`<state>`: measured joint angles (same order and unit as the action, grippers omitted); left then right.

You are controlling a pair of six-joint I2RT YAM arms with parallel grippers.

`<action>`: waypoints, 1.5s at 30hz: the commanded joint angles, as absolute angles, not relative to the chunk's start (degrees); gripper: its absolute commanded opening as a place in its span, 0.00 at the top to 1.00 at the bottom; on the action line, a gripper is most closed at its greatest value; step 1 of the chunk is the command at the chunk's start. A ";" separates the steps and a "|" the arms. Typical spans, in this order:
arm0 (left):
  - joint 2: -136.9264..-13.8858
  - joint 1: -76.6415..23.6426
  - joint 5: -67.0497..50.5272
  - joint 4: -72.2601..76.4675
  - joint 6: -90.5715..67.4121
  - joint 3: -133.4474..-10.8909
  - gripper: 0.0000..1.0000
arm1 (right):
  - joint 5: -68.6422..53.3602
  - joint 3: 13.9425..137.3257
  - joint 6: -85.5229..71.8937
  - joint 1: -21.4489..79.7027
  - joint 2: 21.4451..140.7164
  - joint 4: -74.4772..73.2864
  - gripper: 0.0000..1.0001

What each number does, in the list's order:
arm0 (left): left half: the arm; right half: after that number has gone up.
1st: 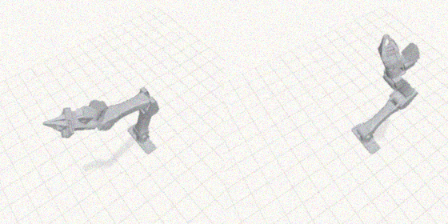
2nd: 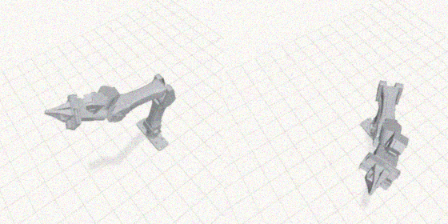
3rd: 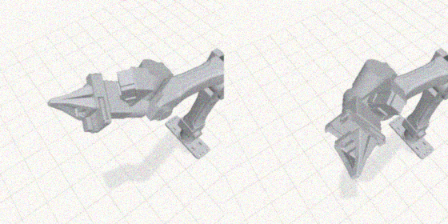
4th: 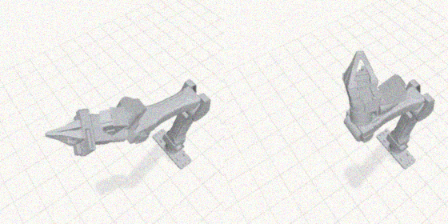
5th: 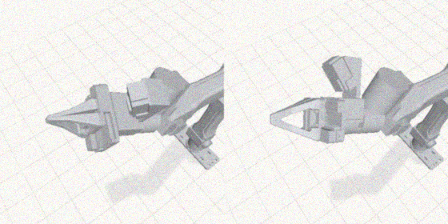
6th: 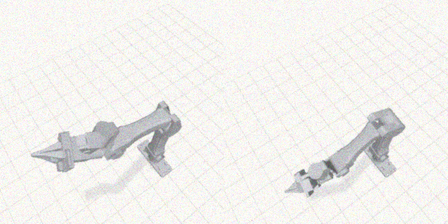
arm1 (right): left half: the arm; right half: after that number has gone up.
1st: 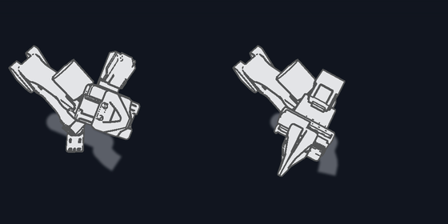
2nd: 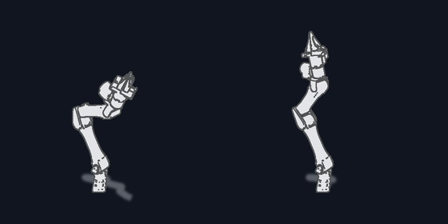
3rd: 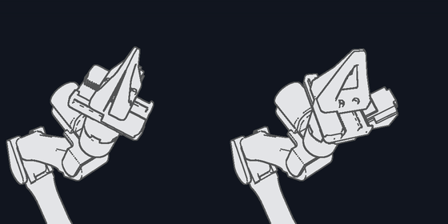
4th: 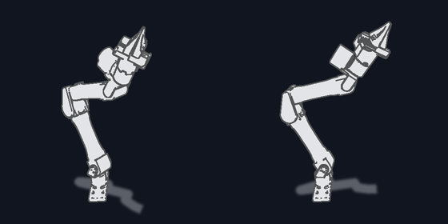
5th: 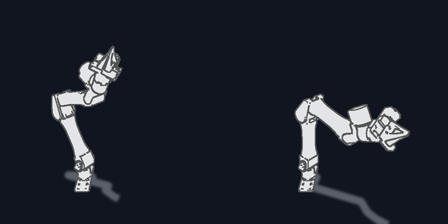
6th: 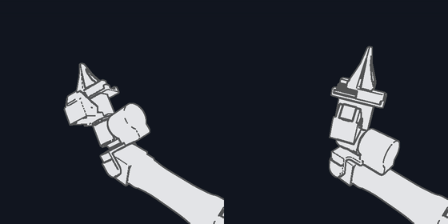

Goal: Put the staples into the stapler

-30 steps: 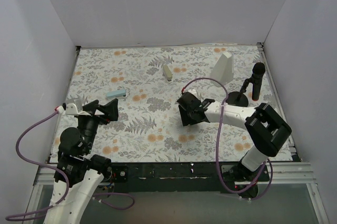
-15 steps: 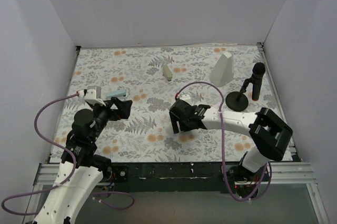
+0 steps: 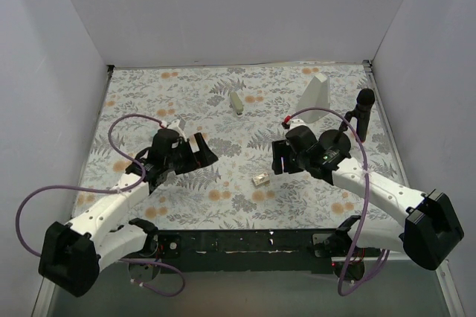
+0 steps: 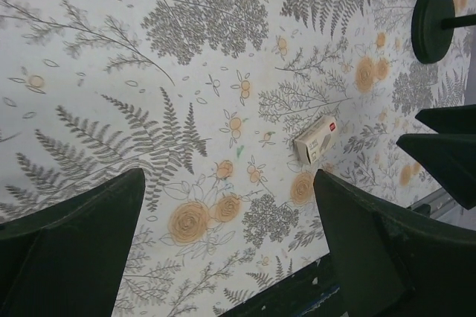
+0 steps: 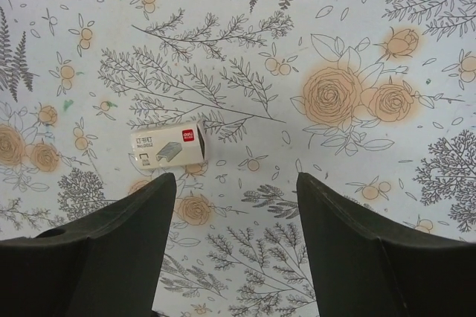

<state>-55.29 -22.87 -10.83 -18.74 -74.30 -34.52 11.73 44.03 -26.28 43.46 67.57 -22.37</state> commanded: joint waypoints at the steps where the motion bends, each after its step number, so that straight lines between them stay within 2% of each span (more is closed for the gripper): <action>1: -59.84 -29.96 -7.56 -13.99 -84.54 -35.25 0.02 | 2.48 41.84 -20.49 39.73 67.23 -15.40 0.27; 8: -69.25 -40.60 -2.38 -9.23 -88.06 -36.29 0.02 | -7.63 35.60 -21.53 34.90 70.31 -6.08 0.32; 12: -74.96 -45.60 -0.09 -8.35 -87.20 -39.97 0.04 | -8.00 34.02 -21.88 34.28 70.84 -3.78 0.32; 19: -85.42 -52.73 6.59 -8.09 -67.35 -48.15 0.02 | -4.66 31.64 -22.06 32.87 67.95 -3.52 0.31; 23: -90.87 -54.14 5.02 -7.83 -55.05 -50.71 0.02 | -0.81 30.24 -21.45 32.35 64.52 -3.78 0.25; 32: -95.62 -54.14 -1.91 -0.97 -41.76 -50.97 0.02 | -3.41 28.22 -20.74 29.36 60.64 -2.03 0.24; 37: -97.29 -54.14 -6.76 -1.05 -37.98 -52.82 0.12 | -7.90 27.33 -21.18 28.04 61.08 -0.53 0.24; 45: -98.52 -54.40 -10.37 -2.37 -35.95 -53.88 0.18 | -12.39 26.55 -21.53 27.07 61.61 2.20 0.25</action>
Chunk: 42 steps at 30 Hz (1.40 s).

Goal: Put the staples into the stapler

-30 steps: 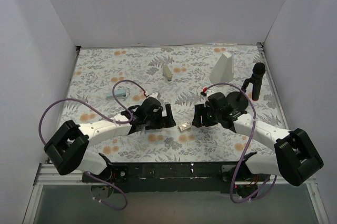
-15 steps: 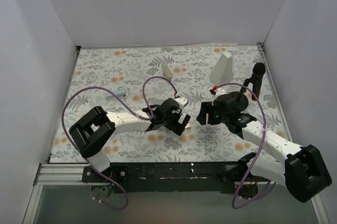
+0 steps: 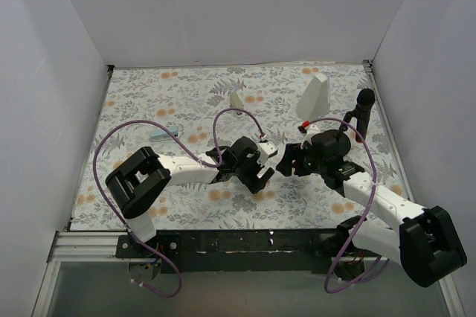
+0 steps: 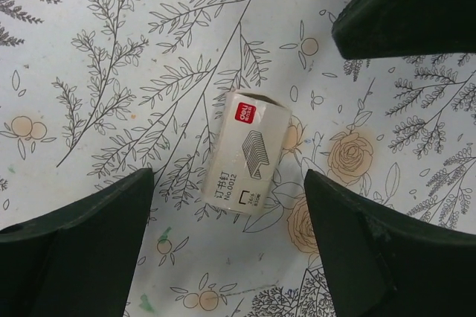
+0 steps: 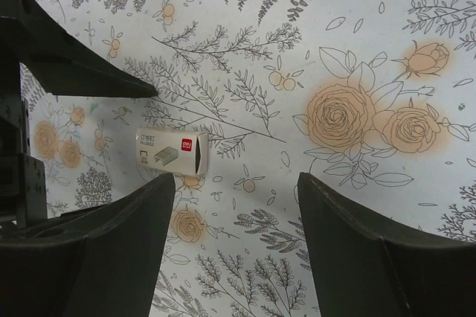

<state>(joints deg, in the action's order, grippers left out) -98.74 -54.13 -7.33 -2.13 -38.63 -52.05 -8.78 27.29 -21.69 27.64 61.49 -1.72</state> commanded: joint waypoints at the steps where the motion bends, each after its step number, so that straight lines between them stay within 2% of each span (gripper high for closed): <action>1: -98.79 -54.40 -10.63 -2.37 -35.51 -53.88 0.20 | -12.65 26.46 -21.88 26.98 61.79 2.63 0.25; 7: -100.98 -54.32 -11.95 -2.72 -34.19 -55.54 0.32 | -14.50 25.23 -23.29 26.10 64.07 4.48 0.27; 18: -103.44 -54.93 -12.74 -3.16 -33.75 -56.60 0.47 | -21.27 22.68 -26.45 22.85 68.73 10.89 0.32; 19: -103.53 -54.93 -12.66 -3.25 -33.75 -56.34 0.51 | -21.44 22.59 -26.54 22.76 68.99 11.16 0.32; 22: -103.45 -55.11 -12.66 -3.16 -33.92 -55.73 0.52 | -22.50 22.50 -26.89 22.50 69.87 11.86 0.32; 25: -103.62 -55.28 -13.27 -3.25 -34.10 -55.55 0.60 | -23.82 22.41 -26.89 22.50 71.01 13.18 0.32; 37: -102.31 -55.81 -13.27 -3.08 -34.37 -53.61 0.67 | -26.98 21.09 -27.77 22.41 76.73 17.75 0.37; 42: -102.04 -55.99 -13.01 -3.08 -34.45 -53.35 0.69 | -28.21 21.01 -27.69 22.41 78.22 18.98 0.46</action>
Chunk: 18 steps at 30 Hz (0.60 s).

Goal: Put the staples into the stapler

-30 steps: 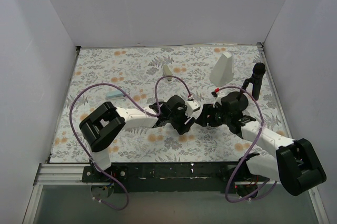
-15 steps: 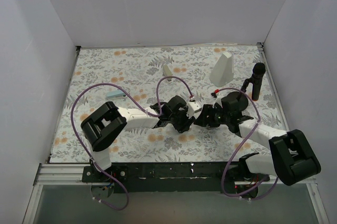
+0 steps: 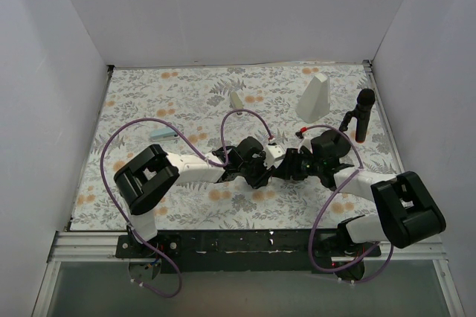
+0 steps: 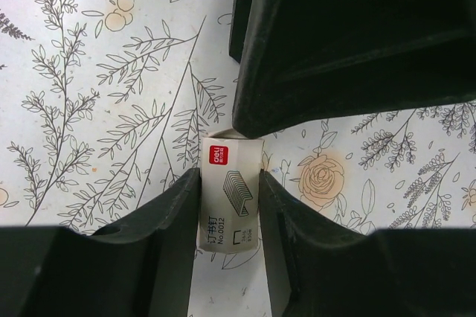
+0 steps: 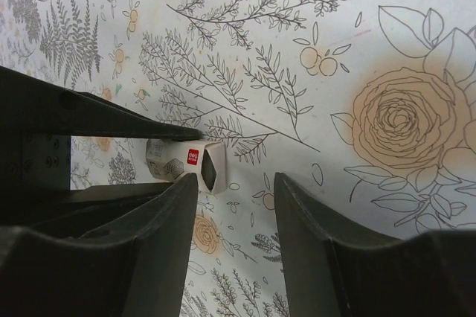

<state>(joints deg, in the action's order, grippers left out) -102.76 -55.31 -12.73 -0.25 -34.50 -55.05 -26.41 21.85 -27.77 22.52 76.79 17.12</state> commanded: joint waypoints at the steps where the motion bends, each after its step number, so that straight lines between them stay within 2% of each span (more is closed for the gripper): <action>1: -102.13 -55.99 -13.01 -3.08 -34.54 -53.35 0.69 | -28.30 21.01 -27.60 22.50 78.40 19.25 0.49; 8: -102.04 -56.07 -12.83 -3.08 -34.54 -53.35 0.69 | -29.26 20.83 -27.33 22.41 80.68 20.91 0.57; 18: -102.04 -56.07 -12.48 -3.08 -34.54 -53.35 0.69 | -30.94 21.09 -27.25 22.50 83.06 22.59 0.60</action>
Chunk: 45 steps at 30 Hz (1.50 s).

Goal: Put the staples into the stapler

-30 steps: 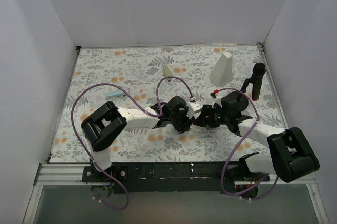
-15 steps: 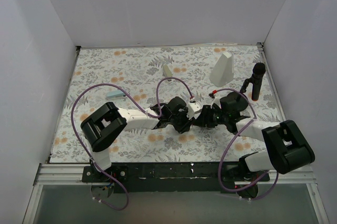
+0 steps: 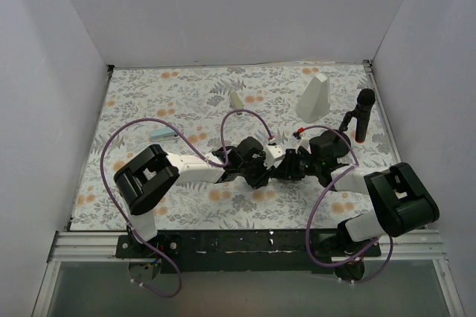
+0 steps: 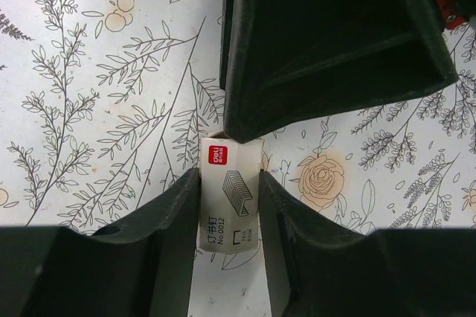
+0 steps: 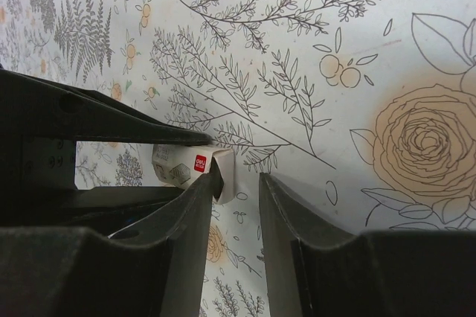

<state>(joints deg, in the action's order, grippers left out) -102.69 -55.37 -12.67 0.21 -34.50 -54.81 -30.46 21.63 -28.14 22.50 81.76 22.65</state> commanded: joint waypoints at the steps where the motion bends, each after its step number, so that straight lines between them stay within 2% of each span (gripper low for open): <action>1: -102.04 -56.07 -12.57 -3.08 -34.54 -53.35 0.69 | -30.94 21.27 -27.33 22.50 83.23 22.59 0.61; 27: -101.69 -56.08 -11.95 -3.34 -34.28 -53.26 0.71 | -24.79 23.29 -24.43 25.40 83.85 18.11 0.71; 33: -101.34 -56.08 -11.60 -3.34 -34.37 -53.09 0.71 | -22.85 24.08 -23.64 26.28 82.71 16.35 0.80; 40: -100.81 -56.16 -10.64 -4.13 -34.63 -52.73 0.70 | -20.13 24.78 -23.03 27.07 79.11 13.36 0.97; 45: -99.49 -56.16 -10.28 -4.66 -35.33 -52.30 0.65 | -16.88 25.84 -21.98 27.77 76.56 9.59 0.99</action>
